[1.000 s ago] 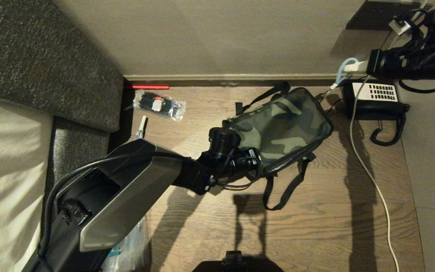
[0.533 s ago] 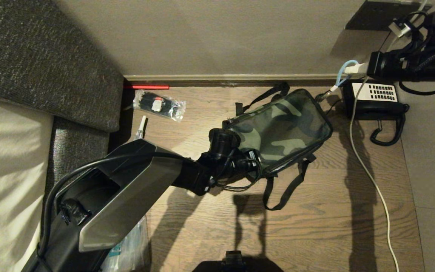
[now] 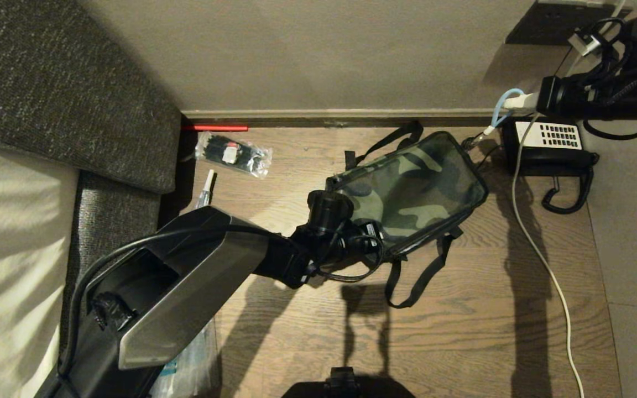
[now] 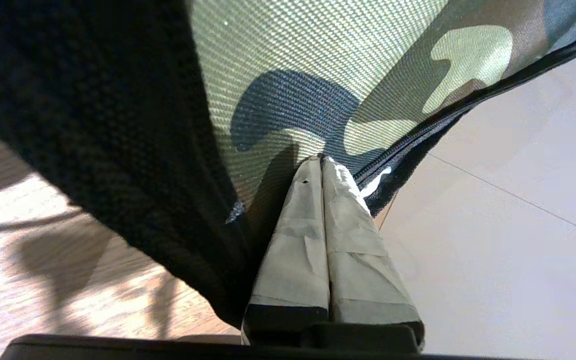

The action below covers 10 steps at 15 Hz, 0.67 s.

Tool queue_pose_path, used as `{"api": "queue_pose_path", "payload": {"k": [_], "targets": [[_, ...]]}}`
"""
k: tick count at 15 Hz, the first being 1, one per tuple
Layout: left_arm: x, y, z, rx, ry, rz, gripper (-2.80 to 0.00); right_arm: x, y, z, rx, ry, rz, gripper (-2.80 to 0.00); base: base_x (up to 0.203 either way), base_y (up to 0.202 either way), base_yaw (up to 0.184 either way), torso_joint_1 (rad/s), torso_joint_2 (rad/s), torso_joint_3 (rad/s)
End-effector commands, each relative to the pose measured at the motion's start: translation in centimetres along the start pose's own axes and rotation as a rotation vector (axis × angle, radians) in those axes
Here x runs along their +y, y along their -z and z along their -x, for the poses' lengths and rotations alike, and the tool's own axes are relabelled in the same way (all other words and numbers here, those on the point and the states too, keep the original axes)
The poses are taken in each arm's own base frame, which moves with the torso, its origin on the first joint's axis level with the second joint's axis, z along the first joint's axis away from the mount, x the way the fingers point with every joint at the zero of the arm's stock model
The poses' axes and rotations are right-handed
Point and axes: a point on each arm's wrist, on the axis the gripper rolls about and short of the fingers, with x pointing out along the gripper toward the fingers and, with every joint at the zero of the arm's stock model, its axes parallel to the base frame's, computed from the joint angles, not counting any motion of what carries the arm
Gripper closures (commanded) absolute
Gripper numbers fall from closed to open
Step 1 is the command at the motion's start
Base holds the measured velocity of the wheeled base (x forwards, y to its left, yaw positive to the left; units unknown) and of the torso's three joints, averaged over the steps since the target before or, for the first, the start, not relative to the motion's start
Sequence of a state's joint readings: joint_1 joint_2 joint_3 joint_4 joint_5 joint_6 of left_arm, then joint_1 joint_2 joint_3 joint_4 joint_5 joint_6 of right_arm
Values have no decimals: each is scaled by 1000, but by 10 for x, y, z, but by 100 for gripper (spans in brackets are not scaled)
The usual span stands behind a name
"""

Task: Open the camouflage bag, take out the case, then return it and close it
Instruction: Open the top of the storage box

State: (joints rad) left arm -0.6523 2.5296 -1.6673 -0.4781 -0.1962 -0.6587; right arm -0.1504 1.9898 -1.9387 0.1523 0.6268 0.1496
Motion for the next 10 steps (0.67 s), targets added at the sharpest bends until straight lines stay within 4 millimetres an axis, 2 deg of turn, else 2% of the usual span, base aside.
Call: {"api": "queue_pose_path", "payload": {"k": [1,10], "targets": [[6,4,-4,5,-14,8,0,0,0,0,1,-4,-1,0,0,0,0,0,0,0],[11,5,-6,7,-20,9,0,13,-13,14,-37,-16,19,0,0,0,0,0,0,0]]}}
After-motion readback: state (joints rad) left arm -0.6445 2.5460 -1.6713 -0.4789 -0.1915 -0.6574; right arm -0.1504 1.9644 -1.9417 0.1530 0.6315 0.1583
